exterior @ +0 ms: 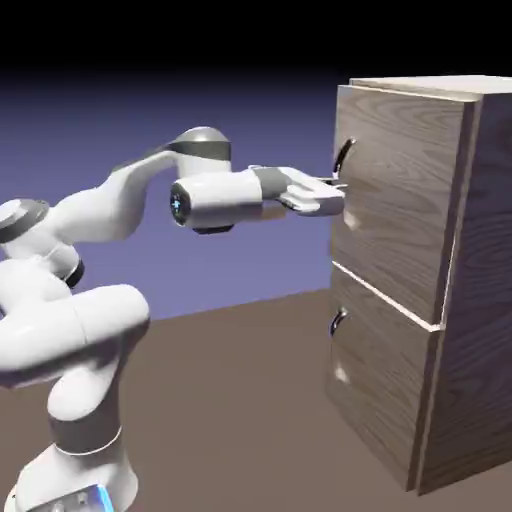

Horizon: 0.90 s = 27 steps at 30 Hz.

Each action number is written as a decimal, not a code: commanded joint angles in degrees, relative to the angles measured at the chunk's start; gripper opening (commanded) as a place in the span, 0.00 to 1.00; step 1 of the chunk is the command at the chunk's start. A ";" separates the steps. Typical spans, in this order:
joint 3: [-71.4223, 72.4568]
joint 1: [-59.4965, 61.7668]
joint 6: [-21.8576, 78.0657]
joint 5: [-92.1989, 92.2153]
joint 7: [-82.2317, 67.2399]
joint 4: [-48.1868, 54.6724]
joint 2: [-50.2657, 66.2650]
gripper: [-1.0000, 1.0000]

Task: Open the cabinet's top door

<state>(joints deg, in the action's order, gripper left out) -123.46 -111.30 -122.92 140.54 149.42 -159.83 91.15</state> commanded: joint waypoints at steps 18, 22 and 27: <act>-28.72 8.27 44.92 -24.64 -19.46 -9.18 -15.84 0.00; -33.50 12.48 54.21 -33.07 -25.41 -6.53 -24.01 0.00; -36.88 16.40 62.71 -42.77 -32.52 -1.65 -34.39 0.00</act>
<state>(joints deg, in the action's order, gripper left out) -160.34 -94.90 -60.28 97.80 116.91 -161.49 56.76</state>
